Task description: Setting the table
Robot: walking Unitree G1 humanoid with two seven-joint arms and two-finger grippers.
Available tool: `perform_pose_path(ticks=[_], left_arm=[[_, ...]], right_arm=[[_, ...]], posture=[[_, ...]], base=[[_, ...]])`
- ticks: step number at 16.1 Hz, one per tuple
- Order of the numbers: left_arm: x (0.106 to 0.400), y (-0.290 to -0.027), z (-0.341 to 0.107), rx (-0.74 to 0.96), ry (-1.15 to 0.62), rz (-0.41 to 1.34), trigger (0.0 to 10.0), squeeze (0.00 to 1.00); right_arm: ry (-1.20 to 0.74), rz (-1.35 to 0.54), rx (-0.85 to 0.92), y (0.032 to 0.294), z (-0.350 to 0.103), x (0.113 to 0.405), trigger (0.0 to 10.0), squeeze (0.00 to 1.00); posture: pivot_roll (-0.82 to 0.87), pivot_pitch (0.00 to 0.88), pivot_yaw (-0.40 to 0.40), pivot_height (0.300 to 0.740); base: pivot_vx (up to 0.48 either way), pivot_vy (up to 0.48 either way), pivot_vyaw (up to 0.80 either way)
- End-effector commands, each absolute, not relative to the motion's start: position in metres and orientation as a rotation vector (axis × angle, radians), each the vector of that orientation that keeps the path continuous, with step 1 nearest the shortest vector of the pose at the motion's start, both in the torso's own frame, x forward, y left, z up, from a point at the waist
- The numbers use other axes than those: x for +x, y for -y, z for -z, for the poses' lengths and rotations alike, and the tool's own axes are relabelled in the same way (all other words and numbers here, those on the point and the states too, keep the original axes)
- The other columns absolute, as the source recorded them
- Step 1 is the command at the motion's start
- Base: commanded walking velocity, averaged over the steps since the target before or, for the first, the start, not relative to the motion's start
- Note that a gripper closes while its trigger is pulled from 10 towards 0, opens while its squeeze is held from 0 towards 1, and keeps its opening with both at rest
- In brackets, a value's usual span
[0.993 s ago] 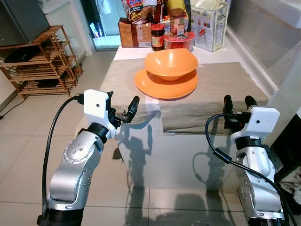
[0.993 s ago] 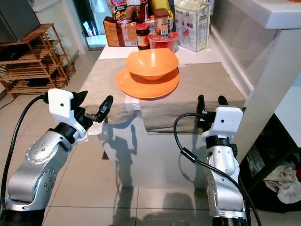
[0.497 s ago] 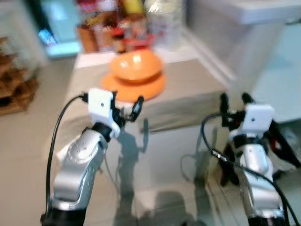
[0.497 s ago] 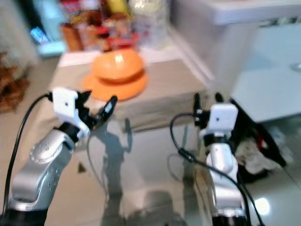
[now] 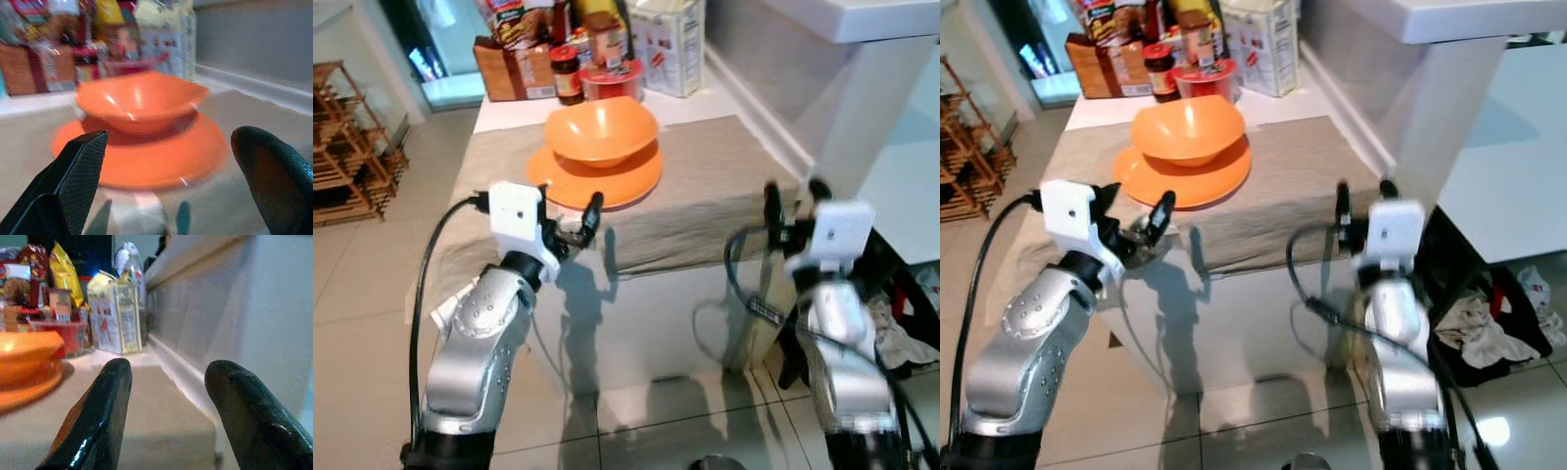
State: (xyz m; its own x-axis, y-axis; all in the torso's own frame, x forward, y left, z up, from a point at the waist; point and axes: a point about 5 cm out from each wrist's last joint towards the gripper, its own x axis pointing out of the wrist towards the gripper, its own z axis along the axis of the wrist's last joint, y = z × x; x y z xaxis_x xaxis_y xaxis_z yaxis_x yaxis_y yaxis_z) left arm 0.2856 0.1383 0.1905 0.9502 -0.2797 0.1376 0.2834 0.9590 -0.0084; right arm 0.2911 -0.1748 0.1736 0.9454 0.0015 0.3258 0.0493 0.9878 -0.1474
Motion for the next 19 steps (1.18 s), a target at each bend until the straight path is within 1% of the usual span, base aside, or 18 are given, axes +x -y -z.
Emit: perform_pose_path(ticks=[1, 4, 7, 8, 13, 15, 18, 19], left_arm=[[0.29, -0.149, -0.197, -0.001, 0.139, 0.244, 10.0, 0.0], [0.294, -0.154, -0.201, 0.003, 0.137, 0.244, 10.0, 0.0], [0.291, -0.147, -0.214, 0.004, 0.197, 0.257, 10.0, 0.0], [0.289, -0.14, -0.219, 0.015, 0.222, 0.279, 10.0, 0.0], [0.286, -0.127, -0.221, 0.037, 0.246, 0.336, 10.0, 0.0], [0.288, -0.123, -0.222, 0.054, 0.241, 0.353, 10.0, 0.0], [0.29, -0.118, -0.225, 0.067, 0.248, 0.385, 10.0, 0.0], [0.291, -0.117, -0.225, 0.072, 0.245, 0.398, 10.0, 0.0]], right_arm=[[0.323, 0.014, -0.144, 0.174, -0.176, 0.293, 10.0, 0.0], [0.311, 0.004, -0.145, 0.174, -0.173, 0.294, 10.0, 0.0], [0.324, -0.01, -0.159, 0.169, -0.174, 0.292, 10.0, 0.0], [0.339, -0.017, -0.18, 0.168, -0.175, 0.292, 10.0, 0.0], [0.351, -0.018, -0.19, 0.168, -0.177, 0.295, 10.0, 0.0], [0.356, -0.013, -0.19, 0.168, -0.178, 0.295, 10.0, 0.0], [0.347, -0.006, -0.177, 0.167, -0.176, 0.295, 10.0, 0.0], [0.35, 0.006, -0.178, 0.167, -0.176, 0.295, 9.6, 0.0]], posture=[[-0.12, 0.0, 0.078, 0.74], [-0.12, 0.0, 0.078, 0.74], [-0.12, 0.0, 0.081, 0.74], [-0.12, 0.0, 0.077, 0.74], [-0.12, 0.0, 0.068, 0.74], [-0.12, 0.0, 0.07, 0.74], [-0.12, 0.0, 0.075, 0.74], [-0.12, 0.0, 0.079, 0.74]], base=[[0.0, 0.0, 0.0], [0.0, 0.0, 0.0], [0.301, 0.351, 0.0], [0.307, 0.368, 0.0], [0.317, 0.361, 0.0], [0.407, 0.141, 0.0], [0.456, 0.0, -0.78], [0.461, 0.0, -0.78]])
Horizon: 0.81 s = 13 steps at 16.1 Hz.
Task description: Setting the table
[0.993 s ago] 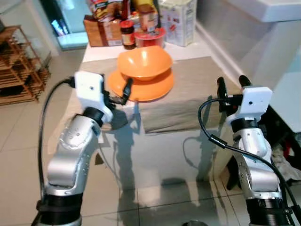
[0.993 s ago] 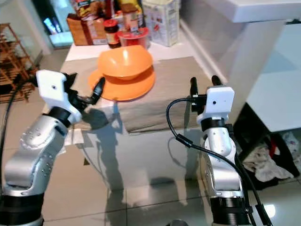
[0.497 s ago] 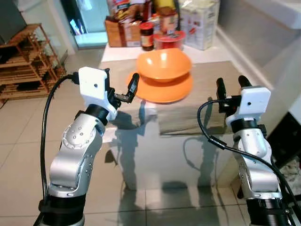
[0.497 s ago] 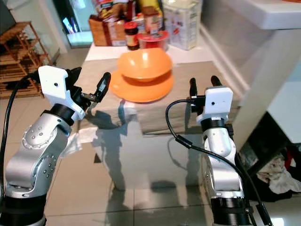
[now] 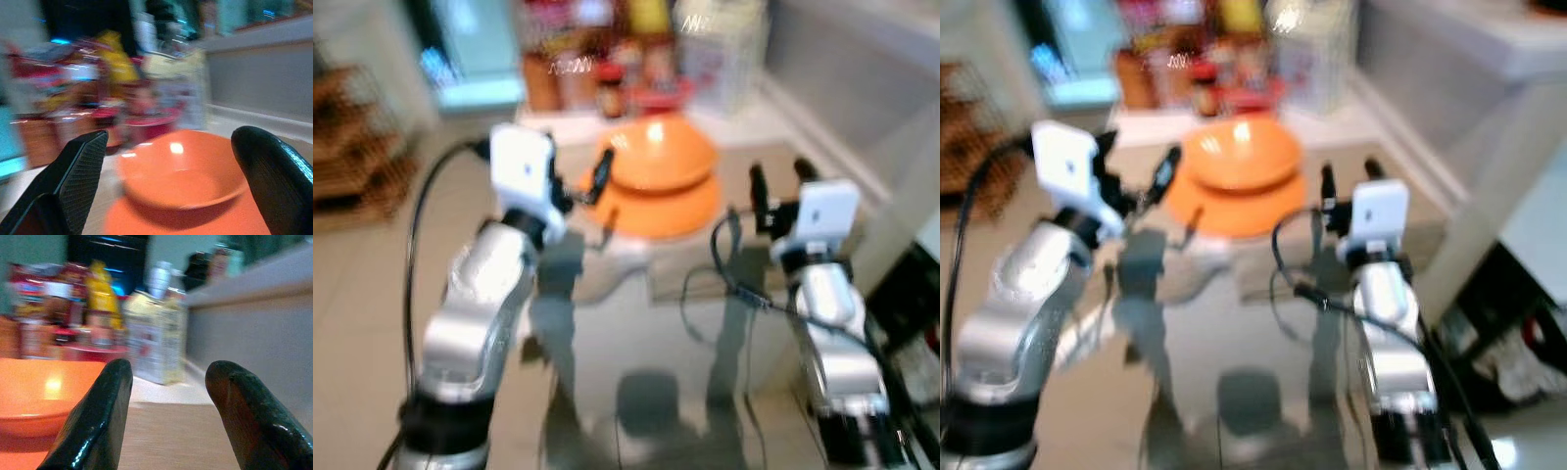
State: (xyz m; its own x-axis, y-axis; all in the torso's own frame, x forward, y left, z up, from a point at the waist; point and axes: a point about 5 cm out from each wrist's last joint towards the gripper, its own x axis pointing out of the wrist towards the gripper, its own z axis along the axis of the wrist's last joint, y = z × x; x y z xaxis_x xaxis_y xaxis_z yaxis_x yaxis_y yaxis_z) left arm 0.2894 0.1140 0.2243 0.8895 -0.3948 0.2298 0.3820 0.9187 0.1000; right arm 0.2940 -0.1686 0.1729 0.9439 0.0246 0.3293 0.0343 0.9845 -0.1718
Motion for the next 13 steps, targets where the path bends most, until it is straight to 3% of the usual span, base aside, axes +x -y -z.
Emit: perform_pose_path(ticks=[1, 2, 3, 4, 9, 13], left_arm=[[0.292, -0.115, -0.225, 0.07, 0.245, 0.416, 10.0, 0.0], [0.292, -0.112, -0.225, 0.078, 0.245, 0.434, 10.0, 0.0], [0.292, -0.111, -0.225, 0.085, 0.247, 0.436, 10.0, 0.0], [0.292, -0.109, -0.225, 0.077, 0.241, 0.453, 10.0, 0.0], [0.305, -0.109, -0.234, 0.054, 0.206, 0.433, 10.0, 0.0], [0.339, -0.127, -0.235, 0.001, 0.022, 0.353, 10.0, 0.0]], right_arm=[[0.354, 0.014, -0.18, 0.167, -0.176, 0.295, 9.7, 0.0], [0.355, 0.011, -0.18, 0.166, -0.176, 0.295, 9.0, 0.0], [0.362, 0.006, -0.178, 0.165, -0.176, 0.294, 10.0, 0.0], [0.368, 0.011, -0.196, 0.164, -0.177, 0.294, 10.0, 0.0], [0.388, 0.03, -0.19, 0.166, -0.18, 0.295, 10.0, 0.0], [0.403, 0.032, -0.194, 0.164, -0.181, 0.294, 10.0, 0.0]], posture=[[-0.12, 0.0, 0.078, 0.74], [-0.12, 0.0, 0.079, 0.74], [-0.12, 0.0, 0.079, 0.74], [-0.12, 0.0, 0.08, 0.74], [-0.12, 0.0, 0.081, 0.74], [-0.12, 0.0, 0.092, 0.74]], base=[[0.461, 0.0, -0.78], [0.461, 0.0, -0.77], [0.458, 0.0, -0.76], [0.0, 0.0, -0.75], [0.0, 0.0, 0.0], [0.0, 0.0, 0.0]])
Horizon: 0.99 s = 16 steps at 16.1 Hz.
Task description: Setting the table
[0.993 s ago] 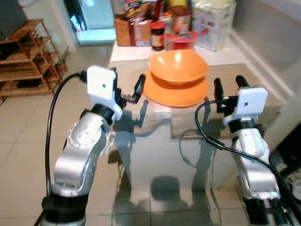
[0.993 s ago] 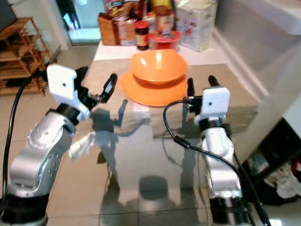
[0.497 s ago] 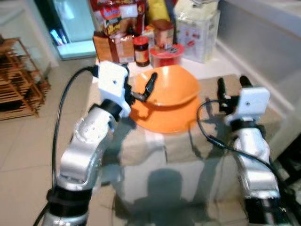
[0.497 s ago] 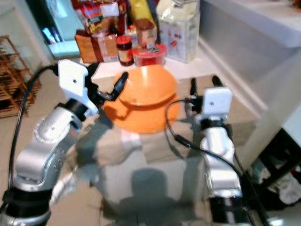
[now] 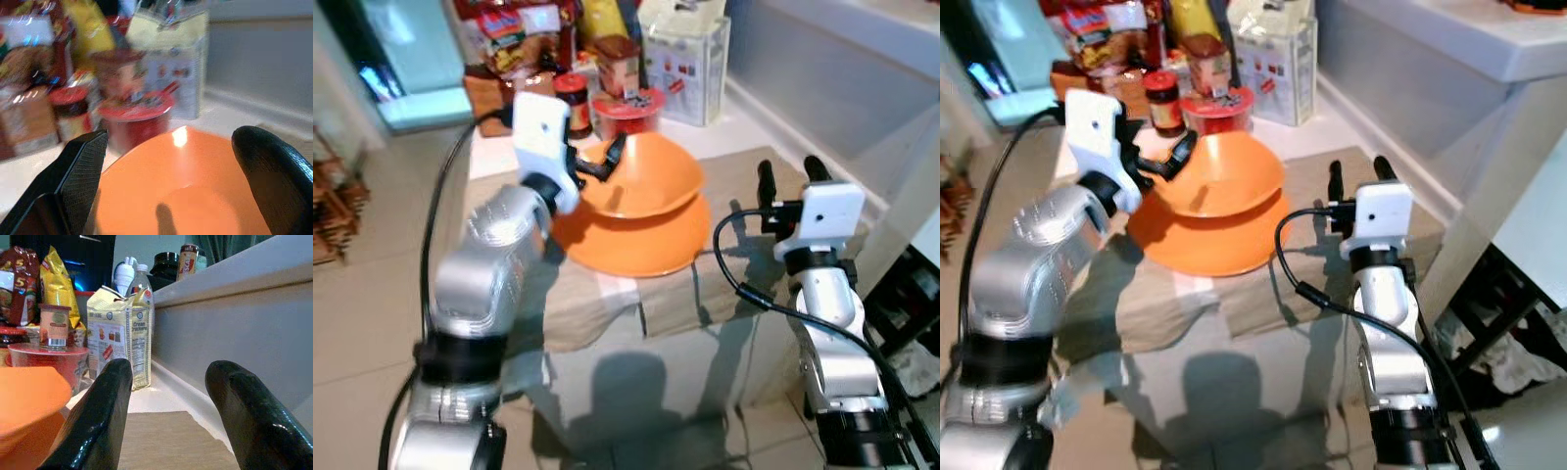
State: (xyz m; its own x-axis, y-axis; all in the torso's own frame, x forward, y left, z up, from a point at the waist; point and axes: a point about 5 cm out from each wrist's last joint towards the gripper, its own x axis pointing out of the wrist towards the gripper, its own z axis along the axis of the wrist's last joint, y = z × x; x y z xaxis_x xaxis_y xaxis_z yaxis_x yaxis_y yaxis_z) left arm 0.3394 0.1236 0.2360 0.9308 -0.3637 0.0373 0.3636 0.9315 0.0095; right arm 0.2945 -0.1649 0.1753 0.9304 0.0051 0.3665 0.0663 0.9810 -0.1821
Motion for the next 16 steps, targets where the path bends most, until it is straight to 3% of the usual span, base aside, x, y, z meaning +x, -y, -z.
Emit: perform_pose_path(ticks=[1, 6, 16], left_arm=[[0.348, -0.131, -0.232, 0.009, -0.018, 0.338, 10.0, 0.0], [0.373, -0.14, -0.201, -0.104, -0.266, 0.281, 10.0, 0.0], [0.387, -0.147, -0.212, -0.114, -0.243, 0.204, 10.0, 0.0]], right_arm=[[0.403, 0.032, -0.192, 0.163, -0.181, 0.293, 10.0, 0.0], [0.397, 0.03, -0.189, 0.161, -0.176, 0.287, 10.0, 0.0], [0.356, 0.023, -0.215, 0.167, -0.17, 0.279, 10.0, 0.0]], posture=[[-0.13, 0.0, 0.1, 0.74], [-0.15, 0.0, 0.117, 0.74], [-0.16, 0.0, 0.101, 0.74]], base=[[0.0, 0.0, 0.0], [0.0, 0.0, 0.0], [0.0, 0.0, 0.0]])
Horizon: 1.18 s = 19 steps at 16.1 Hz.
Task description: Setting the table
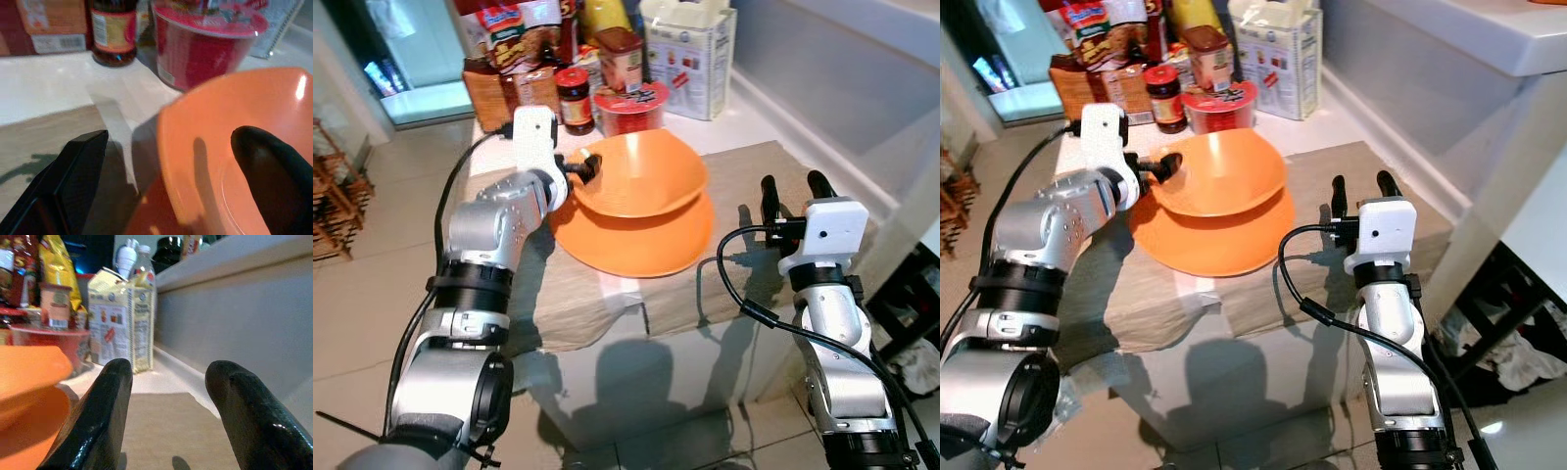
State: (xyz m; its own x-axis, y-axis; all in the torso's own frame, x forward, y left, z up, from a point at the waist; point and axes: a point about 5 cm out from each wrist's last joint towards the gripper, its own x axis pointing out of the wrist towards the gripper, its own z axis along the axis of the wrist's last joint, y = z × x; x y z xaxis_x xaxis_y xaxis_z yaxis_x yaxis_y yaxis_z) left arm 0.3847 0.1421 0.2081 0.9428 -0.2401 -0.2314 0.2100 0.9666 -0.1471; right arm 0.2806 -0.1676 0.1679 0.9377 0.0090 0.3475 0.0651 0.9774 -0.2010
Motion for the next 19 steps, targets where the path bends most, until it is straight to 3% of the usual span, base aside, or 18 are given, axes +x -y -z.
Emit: perform_pose_path(ticks=[1, 16, 17, 18, 19], left_arm=[[0.387, -0.148, -0.211, -0.111, -0.247, 0.198, 10.0, 0.0], [0.379, -0.127, -0.198, -0.206, -0.392, 0.288, 10.0, 0.0], [0.378, -0.125, -0.194, -0.197, -0.407, 0.301, 2.7, 0.0], [0.377, -0.123, -0.19, -0.187, -0.421, 0.311, 0.0, 0.0], [0.377, -0.122, -0.189, -0.187, -0.424, 0.312, 0.0, 0.0]], right_arm=[[0.354, 0.022, -0.215, 0.166, -0.17, 0.279, 10.0, 0.0], [0.336, 0.016, -0.217, 0.165, -0.169, 0.279, 10.0, 0.0], [0.336, 0.015, -0.217, 0.165, -0.169, 0.279, 10.0, 0.0], [0.336, 0.015, -0.217, 0.165, -0.169, 0.279, 10.0, 0.0], [0.336, 0.015, -0.217, 0.165, -0.169, 0.279, 10.0, 0.0]], posture=[[-0.16, 0.0, 0.101, 0.74], [-0.16, 0.0, 0.098, 0.74], [-0.16, 0.0, 0.098, 0.74], [-0.16, 0.0, 0.098, 0.74], [-0.16, 0.0, 0.098, 0.74]], base=[[0.0, 0.0, 0.0], [0.0, 0.0, 0.0], [0.0, 0.0, 0.0], [0.0, 0.0, 0.0], [0.0, 0.0, 0.0]])
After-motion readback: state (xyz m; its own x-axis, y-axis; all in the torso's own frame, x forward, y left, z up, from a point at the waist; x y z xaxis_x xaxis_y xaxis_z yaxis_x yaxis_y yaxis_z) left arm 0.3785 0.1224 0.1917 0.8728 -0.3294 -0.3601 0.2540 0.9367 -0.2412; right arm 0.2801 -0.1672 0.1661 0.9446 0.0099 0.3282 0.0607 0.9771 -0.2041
